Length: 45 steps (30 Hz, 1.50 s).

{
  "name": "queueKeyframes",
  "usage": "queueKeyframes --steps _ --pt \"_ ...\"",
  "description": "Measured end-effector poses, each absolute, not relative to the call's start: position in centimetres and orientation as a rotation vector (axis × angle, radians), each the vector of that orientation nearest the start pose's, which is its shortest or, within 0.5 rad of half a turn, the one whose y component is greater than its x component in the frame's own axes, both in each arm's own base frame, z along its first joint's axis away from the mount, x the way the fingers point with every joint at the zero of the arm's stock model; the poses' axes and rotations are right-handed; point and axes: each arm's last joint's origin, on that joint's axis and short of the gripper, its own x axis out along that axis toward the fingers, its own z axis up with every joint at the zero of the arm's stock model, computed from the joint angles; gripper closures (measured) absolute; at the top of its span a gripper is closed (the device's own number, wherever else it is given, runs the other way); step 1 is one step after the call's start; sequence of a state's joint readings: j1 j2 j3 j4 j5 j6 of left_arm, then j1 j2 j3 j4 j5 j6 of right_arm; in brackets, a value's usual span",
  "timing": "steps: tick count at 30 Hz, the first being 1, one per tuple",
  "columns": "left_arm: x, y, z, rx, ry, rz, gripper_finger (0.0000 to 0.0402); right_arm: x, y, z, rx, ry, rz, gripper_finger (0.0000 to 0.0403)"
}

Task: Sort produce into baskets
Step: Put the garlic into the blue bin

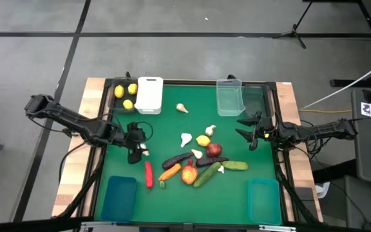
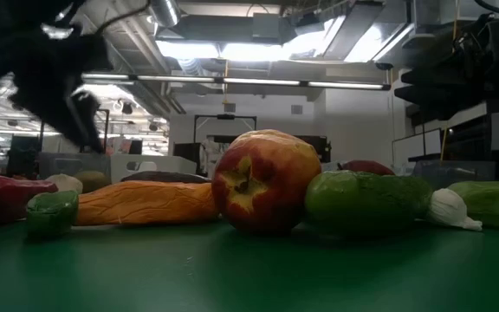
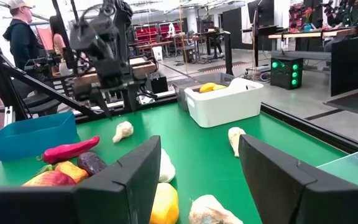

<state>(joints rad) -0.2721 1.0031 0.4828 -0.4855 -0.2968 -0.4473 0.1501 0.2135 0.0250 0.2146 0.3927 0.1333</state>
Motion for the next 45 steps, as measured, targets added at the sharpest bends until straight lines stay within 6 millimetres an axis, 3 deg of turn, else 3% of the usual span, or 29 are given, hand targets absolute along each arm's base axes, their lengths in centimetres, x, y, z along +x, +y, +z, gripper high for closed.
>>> queueKeyframes --steps 6,17,28,38,45 --pt "15.6 -3.8 14.7 -0.179 0.940 0.254 0.0121 10.9 0.5 17.5 0.140 -0.043 -0.251 0.0185" --pt "14.4 -4.0 12.5 -0.234 0.954 0.231 0.0121 10.9 0.4 17.5 0.162 -0.047 -0.274 0.0185" --pt "14.7 -4.0 12.6 -0.208 0.913 0.253 0.0125 10.9 0.4 17.5 0.162 -0.047 -0.275 0.0185" --pt "14.8 -4.0 12.7 -0.216 0.898 0.249 0.0190 10.9 0.4 17.5 0.162 -0.046 -0.275 0.0185" --pt "15.3 -4.2 13.6 -0.283 0.862 0.263 0.0210 10.9 0.4 17.5 0.161 -0.044 -0.275 0.0185"
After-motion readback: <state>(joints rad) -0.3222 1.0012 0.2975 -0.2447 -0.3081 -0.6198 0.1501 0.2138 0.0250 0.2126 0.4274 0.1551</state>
